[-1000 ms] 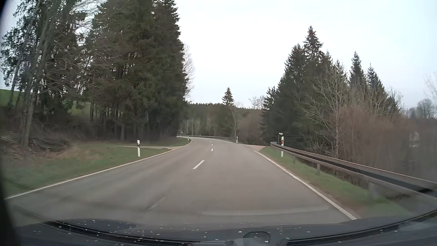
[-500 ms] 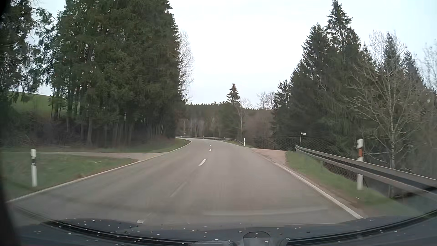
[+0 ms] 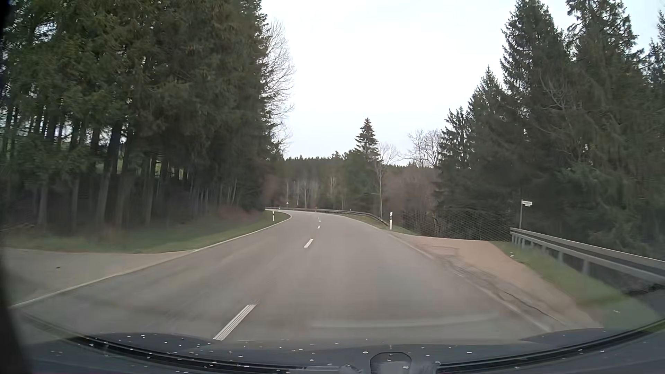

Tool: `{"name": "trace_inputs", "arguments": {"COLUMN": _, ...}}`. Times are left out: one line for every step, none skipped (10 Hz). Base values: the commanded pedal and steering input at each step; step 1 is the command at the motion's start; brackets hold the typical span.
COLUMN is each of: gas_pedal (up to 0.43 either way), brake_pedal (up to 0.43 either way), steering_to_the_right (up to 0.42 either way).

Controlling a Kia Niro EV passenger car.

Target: Follow the waypoints while adhering to traffic rules and regulations

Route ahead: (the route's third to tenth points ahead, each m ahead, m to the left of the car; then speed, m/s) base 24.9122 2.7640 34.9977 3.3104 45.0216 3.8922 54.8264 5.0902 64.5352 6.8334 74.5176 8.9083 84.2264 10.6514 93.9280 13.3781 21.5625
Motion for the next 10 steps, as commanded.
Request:
{"name": "trace_inputs", "arguments": {"gas_pedal": 0.268, "brake_pedal": 0.0, "steering_to_the_right": -0.016}}
{"name": "trace_inputs", "arguments": {"gas_pedal": 0.26, "brake_pedal": 0.0, "steering_to_the_right": -0.016}}
{"name": "trace_inputs", "arguments": {"gas_pedal": 0.26, "brake_pedal": 0.0, "steering_to_the_right": -0.016}}
{"name": "trace_inputs", "arguments": {"gas_pedal": 0.248, "brake_pedal": 0.0, "steering_to_the_right": -0.016}}
{"name": "trace_inputs", "arguments": {"gas_pedal": 0.24, "brake_pedal": 0.0, "steering_to_the_right": -0.016}}
{"name": "trace_inputs", "arguments": {"gas_pedal": 0.228, "brake_pedal": 0.0, "steering_to_the_right": -0.016}}
{"name": "trace_inputs", "arguments": {"gas_pedal": 0.228, "brake_pedal": 0.0, "steering_to_the_right": -0.016}}
{"name": "trace_inputs", "arguments": {"gas_pedal": 0.228, "brake_pedal": 0.0, "steering_to_the_right": -0.016}}
{"name": "trace_inputs", "arguments": {"gas_pedal": 0.228, "brake_pedal": 0.0, "steering_to_the_right": -0.016}}
{"name": "trace_inputs", "arguments": {"gas_pedal": 0.228, "brake_pedal": 0.0, "steering_to_the_right": -0.016}}
